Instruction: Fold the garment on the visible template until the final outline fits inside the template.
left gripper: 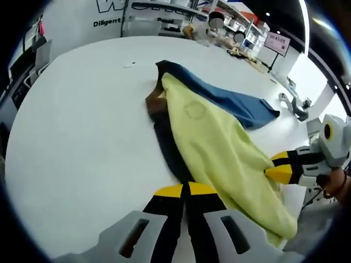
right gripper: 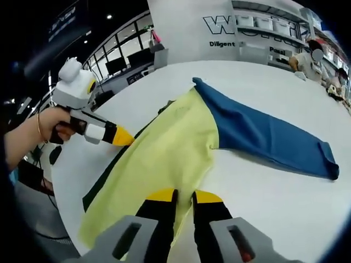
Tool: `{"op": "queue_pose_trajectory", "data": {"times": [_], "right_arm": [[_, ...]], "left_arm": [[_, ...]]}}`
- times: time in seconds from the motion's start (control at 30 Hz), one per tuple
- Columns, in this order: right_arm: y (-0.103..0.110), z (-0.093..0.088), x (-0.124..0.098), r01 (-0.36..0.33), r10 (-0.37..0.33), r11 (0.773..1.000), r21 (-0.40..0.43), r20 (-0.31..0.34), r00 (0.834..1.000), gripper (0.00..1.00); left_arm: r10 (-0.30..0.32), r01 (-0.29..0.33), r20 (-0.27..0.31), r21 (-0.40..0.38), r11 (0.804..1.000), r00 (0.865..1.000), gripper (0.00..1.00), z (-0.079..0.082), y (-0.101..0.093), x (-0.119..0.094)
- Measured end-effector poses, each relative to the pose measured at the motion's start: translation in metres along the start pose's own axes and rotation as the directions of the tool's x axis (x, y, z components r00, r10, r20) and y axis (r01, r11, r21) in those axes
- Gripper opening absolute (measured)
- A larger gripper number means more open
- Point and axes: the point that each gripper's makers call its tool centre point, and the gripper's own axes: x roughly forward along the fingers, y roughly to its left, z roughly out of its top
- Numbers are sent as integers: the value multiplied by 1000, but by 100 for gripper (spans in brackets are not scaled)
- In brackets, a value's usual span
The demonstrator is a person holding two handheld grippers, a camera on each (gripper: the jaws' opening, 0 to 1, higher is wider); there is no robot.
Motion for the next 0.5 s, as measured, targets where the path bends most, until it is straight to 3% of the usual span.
{"op": "queue_pose_trajectory", "data": {"times": [0.17, 0.5], "right_arm": [[0, 1, 0, 0, 0, 1000, -5, 6, 1000, 0], [-6, 8, -6, 15, -15, 1000, 8, 30, 999, 0]], "left_arm": [[0, 0, -2, 3, 1000, 1000, 6, -1, 2, -1], [17, -17, -24, -1, 1000, 1000, 5, -7, 15, -8]]}}
